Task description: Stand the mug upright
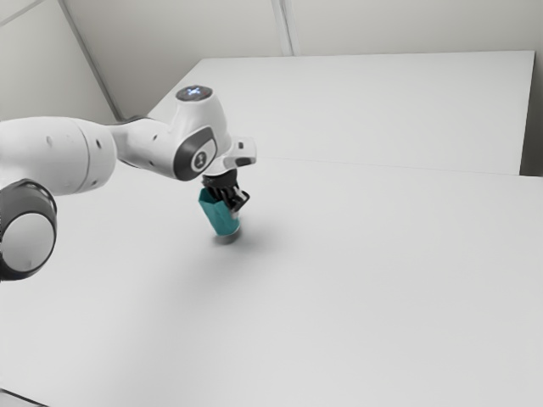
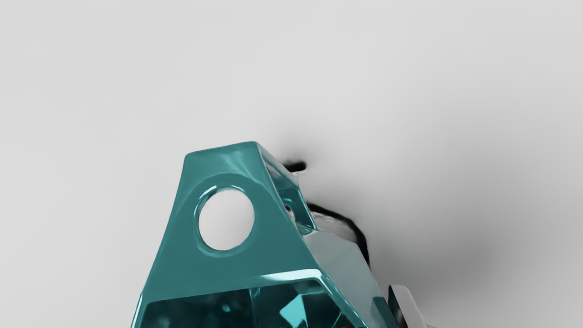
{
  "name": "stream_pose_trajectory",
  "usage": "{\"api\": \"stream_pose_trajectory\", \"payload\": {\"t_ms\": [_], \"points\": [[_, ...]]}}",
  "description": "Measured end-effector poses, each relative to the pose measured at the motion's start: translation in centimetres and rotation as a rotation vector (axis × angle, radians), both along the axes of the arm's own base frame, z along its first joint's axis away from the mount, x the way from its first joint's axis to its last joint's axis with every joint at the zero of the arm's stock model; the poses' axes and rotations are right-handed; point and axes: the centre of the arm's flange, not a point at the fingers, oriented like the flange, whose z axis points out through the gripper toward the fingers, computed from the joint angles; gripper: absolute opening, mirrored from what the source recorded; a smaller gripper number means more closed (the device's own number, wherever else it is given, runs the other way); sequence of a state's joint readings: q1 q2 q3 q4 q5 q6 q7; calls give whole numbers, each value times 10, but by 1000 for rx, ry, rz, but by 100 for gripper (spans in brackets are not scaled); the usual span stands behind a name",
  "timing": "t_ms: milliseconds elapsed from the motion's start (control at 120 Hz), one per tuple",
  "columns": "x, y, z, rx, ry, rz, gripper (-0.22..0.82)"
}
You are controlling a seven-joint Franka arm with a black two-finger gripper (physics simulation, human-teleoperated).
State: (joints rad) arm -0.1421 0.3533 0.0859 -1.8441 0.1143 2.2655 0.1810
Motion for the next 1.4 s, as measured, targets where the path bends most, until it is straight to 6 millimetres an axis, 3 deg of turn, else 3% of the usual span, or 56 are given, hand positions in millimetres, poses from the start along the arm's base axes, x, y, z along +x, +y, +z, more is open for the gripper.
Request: {"api": "stream_pose_trajectory", "payload": {"t_ms": [375,592,775,900,1083,1217,1400], "points": [[6,-6,-15,0,1,38,-18],[5,-10,-11,-14,-2,43,26],[5,-9,1,-14,-18,39,46],[3,-9,24,-15,-44,34,52],[-7,-5,74,-17,-71,37,57],[-19,14,128,-16,-95,58,59],[-33,48,187,-11,-98,107,60]]}}
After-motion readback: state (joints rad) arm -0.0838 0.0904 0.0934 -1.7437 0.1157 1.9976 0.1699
